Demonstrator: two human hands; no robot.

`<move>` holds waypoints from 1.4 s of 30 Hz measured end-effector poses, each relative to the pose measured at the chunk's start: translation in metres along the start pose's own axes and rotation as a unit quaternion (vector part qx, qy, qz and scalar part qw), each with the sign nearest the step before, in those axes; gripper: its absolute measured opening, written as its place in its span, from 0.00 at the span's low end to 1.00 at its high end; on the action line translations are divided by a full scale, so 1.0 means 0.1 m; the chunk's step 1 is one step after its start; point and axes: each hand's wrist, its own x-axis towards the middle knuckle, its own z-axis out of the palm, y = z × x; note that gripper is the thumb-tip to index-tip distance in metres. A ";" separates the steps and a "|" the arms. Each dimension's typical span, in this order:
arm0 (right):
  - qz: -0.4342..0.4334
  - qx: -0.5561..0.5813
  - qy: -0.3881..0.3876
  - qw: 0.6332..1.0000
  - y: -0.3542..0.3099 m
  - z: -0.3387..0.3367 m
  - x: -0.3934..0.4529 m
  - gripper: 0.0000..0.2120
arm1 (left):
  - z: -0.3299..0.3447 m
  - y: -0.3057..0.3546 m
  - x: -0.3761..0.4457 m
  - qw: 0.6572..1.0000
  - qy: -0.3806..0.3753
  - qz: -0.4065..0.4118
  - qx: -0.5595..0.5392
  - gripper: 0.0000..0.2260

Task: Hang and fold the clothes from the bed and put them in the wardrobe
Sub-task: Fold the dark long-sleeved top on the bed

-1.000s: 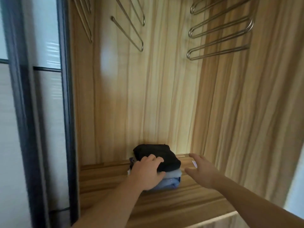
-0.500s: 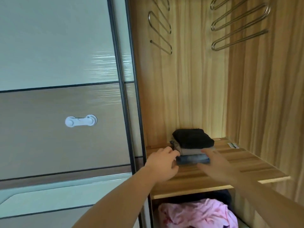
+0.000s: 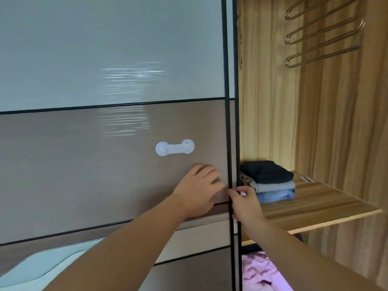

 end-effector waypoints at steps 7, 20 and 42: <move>0.017 0.070 0.079 0.994 -0.07 0.44 -0.27 0.20 | 0.03 -0.37 -0.12 0.993 0.029 0.075 0.089 0.18; -0.059 -0.005 0.095 0.994 0.08 0.68 -0.37 0.37 | 0.12 -0.43 0.08 0.992 0.010 0.104 0.067 0.23; -0.051 -0.014 0.099 0.994 0.28 -0.82 0.54 0.39 | 0.08 0.47 1.67 0.989 -0.080 0.117 0.052 0.30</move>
